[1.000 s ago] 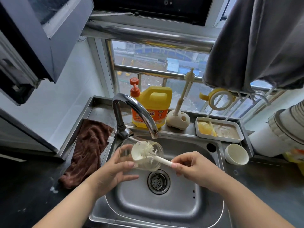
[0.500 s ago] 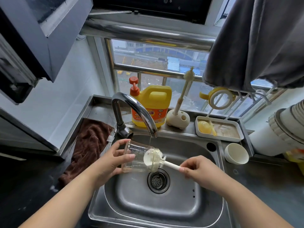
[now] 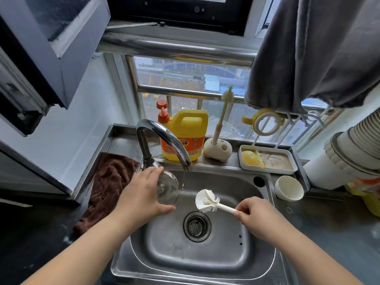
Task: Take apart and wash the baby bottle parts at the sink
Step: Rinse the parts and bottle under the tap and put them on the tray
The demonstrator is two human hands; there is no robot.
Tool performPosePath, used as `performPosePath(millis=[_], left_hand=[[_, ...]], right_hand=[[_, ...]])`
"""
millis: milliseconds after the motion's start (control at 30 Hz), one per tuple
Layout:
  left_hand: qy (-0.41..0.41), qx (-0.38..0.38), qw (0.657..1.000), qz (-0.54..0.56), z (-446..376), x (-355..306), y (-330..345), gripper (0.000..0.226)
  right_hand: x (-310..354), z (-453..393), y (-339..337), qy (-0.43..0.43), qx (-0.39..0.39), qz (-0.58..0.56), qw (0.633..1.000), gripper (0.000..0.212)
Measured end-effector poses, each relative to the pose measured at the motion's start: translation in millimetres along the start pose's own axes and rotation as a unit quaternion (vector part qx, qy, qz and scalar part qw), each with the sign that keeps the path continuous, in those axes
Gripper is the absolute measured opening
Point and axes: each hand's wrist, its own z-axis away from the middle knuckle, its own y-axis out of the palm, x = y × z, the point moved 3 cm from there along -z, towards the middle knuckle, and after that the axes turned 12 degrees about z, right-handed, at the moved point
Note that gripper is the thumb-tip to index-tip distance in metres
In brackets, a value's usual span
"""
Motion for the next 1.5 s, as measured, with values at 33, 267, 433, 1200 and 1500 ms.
performPosePath(millis=[33,267,433,1200,1500], left_hand=[[0.007,-0.001,1.0,-0.017,1.7,-2.0,-0.8,0.107],[0.02,-0.024,0.999,-0.015,3.4,-8.5,-5.2,0.107],[-0.009,-0.028,0.995,0.092,-14.2,-12.7,10.1,0.109],[-0.188,0.027,0.848,0.494,-13.8,24.2,54.3,0.089],[-0.239,0.035,0.801,0.548,10.4,39.5,49.5,0.088]], right_hand=[[0.2,1.0,-0.5,0.001,-0.004,0.002,1.0,0.013],[1.9,6.5,-2.6,0.001,-0.022,-0.011,1.0,0.014],[-6.9,13.4,-3.7,0.012,-0.033,-0.024,0.999,0.014],[-34.6,15.8,9.8,0.063,-0.049,-0.113,0.99,0.01],[5.6,2.8,14.2,0.05,-0.007,-0.207,0.977,0.018]])
